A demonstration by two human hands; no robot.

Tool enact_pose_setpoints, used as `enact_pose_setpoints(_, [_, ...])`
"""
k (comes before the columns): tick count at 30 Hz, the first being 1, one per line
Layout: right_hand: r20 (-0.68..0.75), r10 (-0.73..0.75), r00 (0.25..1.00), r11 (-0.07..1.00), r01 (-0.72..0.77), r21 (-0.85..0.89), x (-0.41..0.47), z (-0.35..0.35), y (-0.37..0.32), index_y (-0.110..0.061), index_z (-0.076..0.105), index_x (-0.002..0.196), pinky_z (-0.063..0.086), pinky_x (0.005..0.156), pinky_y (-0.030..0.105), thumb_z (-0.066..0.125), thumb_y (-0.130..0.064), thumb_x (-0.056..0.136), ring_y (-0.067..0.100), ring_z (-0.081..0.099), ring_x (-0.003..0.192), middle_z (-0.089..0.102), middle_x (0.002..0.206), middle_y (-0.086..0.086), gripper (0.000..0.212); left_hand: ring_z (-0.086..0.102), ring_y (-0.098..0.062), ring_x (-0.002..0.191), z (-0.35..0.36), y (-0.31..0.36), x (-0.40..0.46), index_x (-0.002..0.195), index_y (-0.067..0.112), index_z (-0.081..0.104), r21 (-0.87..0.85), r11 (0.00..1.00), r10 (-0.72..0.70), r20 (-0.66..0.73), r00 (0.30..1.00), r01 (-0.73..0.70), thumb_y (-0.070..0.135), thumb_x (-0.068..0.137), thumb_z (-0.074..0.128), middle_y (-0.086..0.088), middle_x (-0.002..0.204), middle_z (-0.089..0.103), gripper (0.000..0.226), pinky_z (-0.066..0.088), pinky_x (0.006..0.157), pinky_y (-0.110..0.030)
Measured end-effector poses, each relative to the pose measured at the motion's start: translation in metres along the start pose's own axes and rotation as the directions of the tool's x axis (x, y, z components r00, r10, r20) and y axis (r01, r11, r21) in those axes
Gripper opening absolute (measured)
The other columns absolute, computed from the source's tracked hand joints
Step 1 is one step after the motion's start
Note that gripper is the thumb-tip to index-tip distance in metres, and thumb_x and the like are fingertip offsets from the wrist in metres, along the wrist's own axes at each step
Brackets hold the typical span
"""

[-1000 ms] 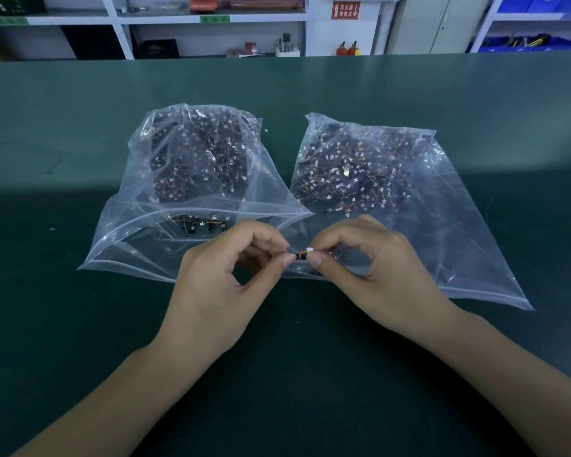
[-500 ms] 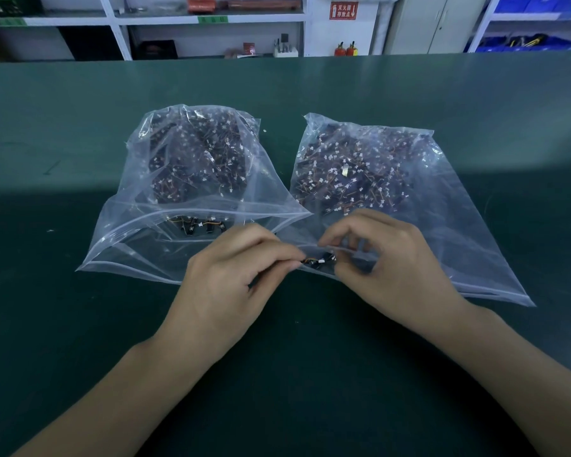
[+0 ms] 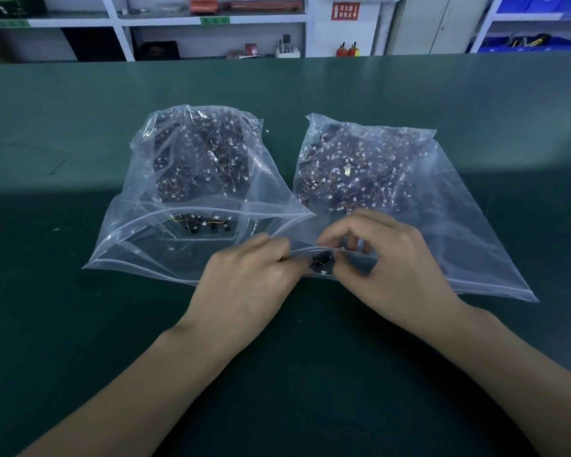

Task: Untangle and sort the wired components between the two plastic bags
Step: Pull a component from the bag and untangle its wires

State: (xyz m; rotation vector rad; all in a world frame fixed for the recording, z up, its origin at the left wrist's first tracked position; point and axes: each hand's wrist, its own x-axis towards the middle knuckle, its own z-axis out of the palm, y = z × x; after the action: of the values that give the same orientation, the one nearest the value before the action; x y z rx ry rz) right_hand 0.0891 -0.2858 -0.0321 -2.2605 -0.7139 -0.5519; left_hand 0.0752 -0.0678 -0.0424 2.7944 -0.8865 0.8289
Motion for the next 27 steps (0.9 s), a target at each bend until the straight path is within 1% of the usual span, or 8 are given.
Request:
enact_pose_setpoints(5, [0.039, 0.022, 0.999, 1.0, -0.022, 0.012, -0.001, 0.0, 0.0, -0.025, 0.075, 0.101, 0.053, 0.074, 0.028, 0.076, 0.002, 0.079, 0.008, 0.062, 0.086, 0.067, 0.092, -0.015, 0.036, 0.069, -0.015, 0.067, -0.001, 0.005, -0.002, 0.099, 0.033, 0.079, 0.007, 0.999, -0.033, 0.029, 0.999, 0.033, 0.047, 0.109, 0.044, 0.01, 0.07, 0.064, 0.039, 0.041, 0.048, -0.028])
enact_pose_setpoints(8, [0.044, 0.033, 0.998, 0.999, -0.033, 0.017, -0.001, -0.001, 0.002, -0.025, 0.075, 0.102, 0.055, 0.075, 0.036, 0.078, 0.001, 0.081, 0.011, 0.063, 0.087, 0.067, 0.093, -0.014, 0.034, 0.063, -0.013, 0.065, -0.003, 0.004, -0.003, 0.088, 0.027, 0.075, -0.131, 0.991, -0.036, -0.09, 0.995, 0.024, 0.041, 0.109, 0.055, 0.011, 0.071, 0.061, 0.032, 0.041, 0.047, -0.029])
enact_pose_setpoints(13, [0.071, 0.055, 0.996, 0.998, -0.057, 0.017, -0.003, 0.0, 0.003, -0.026, 0.074, 0.104, 0.053, 0.077, 0.03, 0.075, 0.0, 0.08, 0.009, 0.062, 0.088, 0.065, 0.093, -0.015, 0.035, 0.039, -0.014, 0.056, -0.009, -0.015, -0.003, 0.07, 0.022, 0.039, -0.115, 0.955, -0.287, -0.101, 0.953, 0.275, 0.037, 0.108, 0.051, 0.011, 0.062, 0.038, 0.043, 0.028, 0.051, -0.026])
enact_pose_setpoints(17, [0.085, 0.063, 0.994, 0.998, -0.064, 0.009, -0.004, 0.001, 0.002, -0.029, 0.073, 0.105, 0.054, 0.079, 0.031, 0.074, -0.003, 0.08, 0.009, 0.062, 0.09, 0.064, 0.093, -0.017, 0.036, 0.045, -0.022, 0.052, -0.006, -0.046, -0.012, 0.076, 0.023, 0.048, -0.038, 0.892, -0.452, -0.08, 0.889, 0.45, 0.032, 0.105, 0.055, 0.007, 0.063, 0.051, 0.032, 0.036, 0.055, -0.032])
enact_pose_setpoints(20, [0.08, 0.056, 0.995, 0.998, -0.057, 0.006, -0.005, 0.002, 0.0, -0.031, 0.073, 0.105, 0.056, 0.076, 0.035, 0.077, -0.007, 0.081, 0.01, 0.063, 0.088, 0.065, 0.094, -0.017, 0.034, 0.068, -0.039, 0.082, -0.004, -0.069, -0.018, 0.1, 0.015, 0.07, 0.052, 0.873, -0.484, -0.032, 0.875, 0.485, 0.023, 0.097, 0.069, -0.01, 0.088, 0.071, 0.009, 0.054, 0.073, -0.05])
enact_pose_setpoints(22, [0.078, 0.051, 0.996, 0.999, -0.052, 0.008, -0.005, 0.003, -0.001, -0.031, 0.073, 0.105, 0.056, 0.075, 0.037, 0.078, -0.009, 0.081, 0.01, 0.063, 0.085, 0.064, 0.094, -0.017, 0.033, 0.066, -0.043, 0.103, 0.0, -0.077, -0.018, 0.116, 0.013, 0.071, 0.114, 0.866, -0.495, 0.05, 0.868, 0.487, 0.023, 0.095, 0.07, -0.014, 0.105, 0.073, 0.022, 0.052, 0.09, -0.058])
enact_pose_setpoints(25, [0.08, 0.049, 0.996, 0.999, -0.05, 0.008, -0.005, 0.003, 0.0, -0.032, 0.072, 0.106, 0.056, 0.074, 0.036, 0.078, -0.011, 0.08, 0.01, 0.062, 0.085, 0.064, 0.095, -0.017, 0.034, 0.056, -0.032, 0.129, 0.003, -0.076, -0.019, 0.135, 0.025, 0.068, 0.108, 0.884, -0.467, 0.153, 0.871, 0.455, 0.031, 0.101, 0.061, 0.001, 0.132, 0.07, 0.035, 0.042, 0.107, -0.054])
enact_pose_setpoints(27, [0.078, 0.046, 0.996, 0.999, -0.047, 0.003, -0.005, 0.003, 0.001, -0.032, 0.072, 0.107, 0.056, 0.074, 0.035, 0.079, -0.012, 0.08, 0.01, 0.061, 0.086, 0.064, 0.095, -0.017, 0.035, 0.057, -0.028, 0.13, 0.003, -0.076, -0.019, 0.132, 0.028, 0.071, 0.075, 0.891, -0.454, 0.132, 0.881, 0.448, 0.033, 0.101, 0.062, 0.005, 0.132, 0.071, 0.032, 0.042, 0.108, -0.051])
